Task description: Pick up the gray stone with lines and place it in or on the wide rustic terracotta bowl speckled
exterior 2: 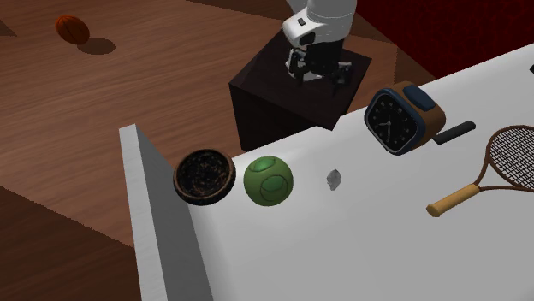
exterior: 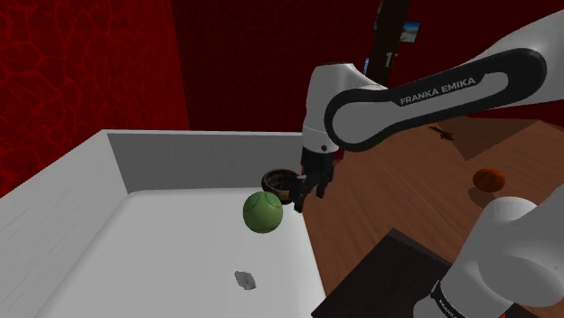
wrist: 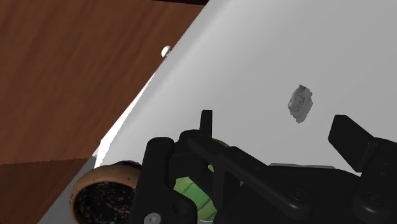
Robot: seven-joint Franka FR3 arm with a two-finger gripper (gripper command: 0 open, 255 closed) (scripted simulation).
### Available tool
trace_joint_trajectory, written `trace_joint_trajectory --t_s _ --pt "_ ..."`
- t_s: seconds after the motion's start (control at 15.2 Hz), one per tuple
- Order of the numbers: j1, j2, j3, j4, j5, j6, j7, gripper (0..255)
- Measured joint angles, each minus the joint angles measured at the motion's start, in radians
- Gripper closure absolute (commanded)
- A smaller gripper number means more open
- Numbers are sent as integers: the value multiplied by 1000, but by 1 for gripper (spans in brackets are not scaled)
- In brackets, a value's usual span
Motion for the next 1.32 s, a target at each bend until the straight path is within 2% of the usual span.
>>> trace_joint_trajectory --t_s 0.33,0.59,0.86,1.19,1.32 --pt "13 164 74 15 -25 153 62 0" --pt "21 316 130 70 -86 250 141 0" --pt "36 483 158 135 -189 339 234 0" --pt "93 682 148 239 -336 410 357 0" --pt "134 772 129 306 -396 423 409 0"
